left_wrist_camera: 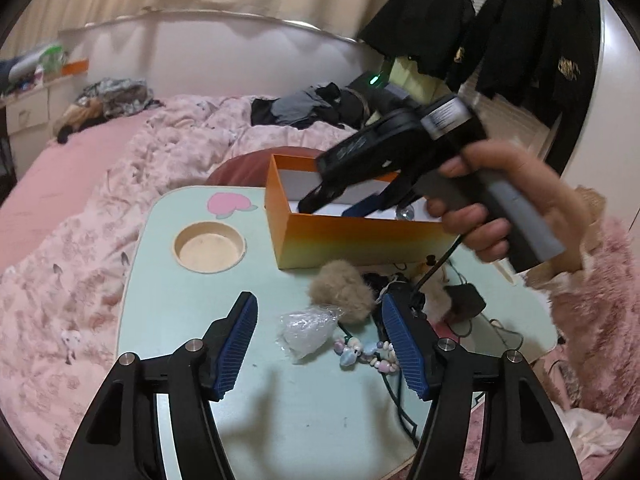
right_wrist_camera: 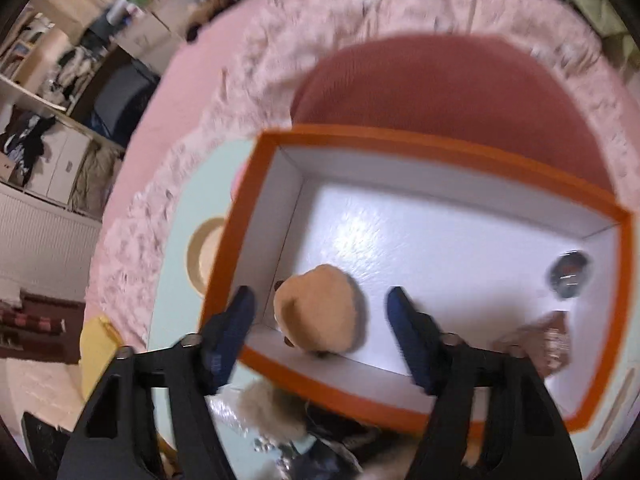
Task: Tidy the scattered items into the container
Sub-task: 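Reach into the box and grasp the tan round plush with the right gripper, then carry the tan plush out and set it on the table with the right gripper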
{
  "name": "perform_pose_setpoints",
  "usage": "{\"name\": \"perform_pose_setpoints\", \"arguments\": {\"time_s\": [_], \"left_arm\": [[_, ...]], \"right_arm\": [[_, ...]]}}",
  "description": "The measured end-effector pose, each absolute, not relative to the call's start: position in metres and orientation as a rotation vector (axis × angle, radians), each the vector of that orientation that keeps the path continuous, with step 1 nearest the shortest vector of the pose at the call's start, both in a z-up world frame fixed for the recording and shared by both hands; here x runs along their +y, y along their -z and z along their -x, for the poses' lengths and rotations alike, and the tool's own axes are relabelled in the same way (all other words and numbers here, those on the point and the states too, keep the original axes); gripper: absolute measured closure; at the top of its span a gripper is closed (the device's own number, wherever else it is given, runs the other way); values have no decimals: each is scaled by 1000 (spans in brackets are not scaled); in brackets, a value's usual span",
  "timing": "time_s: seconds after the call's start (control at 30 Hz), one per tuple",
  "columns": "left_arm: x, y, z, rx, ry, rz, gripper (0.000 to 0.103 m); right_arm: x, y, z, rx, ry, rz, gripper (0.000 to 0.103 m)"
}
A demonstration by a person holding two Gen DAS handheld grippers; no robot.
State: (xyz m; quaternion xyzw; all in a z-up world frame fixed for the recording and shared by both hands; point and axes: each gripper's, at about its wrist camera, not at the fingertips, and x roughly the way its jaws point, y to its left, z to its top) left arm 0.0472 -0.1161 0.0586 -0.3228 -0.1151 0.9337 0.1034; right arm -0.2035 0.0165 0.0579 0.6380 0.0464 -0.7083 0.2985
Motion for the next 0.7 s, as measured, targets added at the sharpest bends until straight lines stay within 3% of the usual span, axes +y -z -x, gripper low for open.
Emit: {"name": "perform_pose_setpoints", "arguments": {"time_s": [0.07, 0.17, 0.27, 0.7], "left_arm": [[-117, -57, -48, -332, -2763, 947, 39], [-119, -55, -50, -329, -2779, 950, 39], [-122, -54, -49, -359, -2770, 959, 39], [-123, -46, -44, -387, -2742, 1004, 39]], "right_arm": [[11, -48, 204, 142, 1858, -1723, 43], [9, -40, 202, 165, 1855, -1725, 57], [14, -44, 201, 149, 1865, -1699, 60], [111, -157, 145, -22, 2025, -1301, 60]]}}
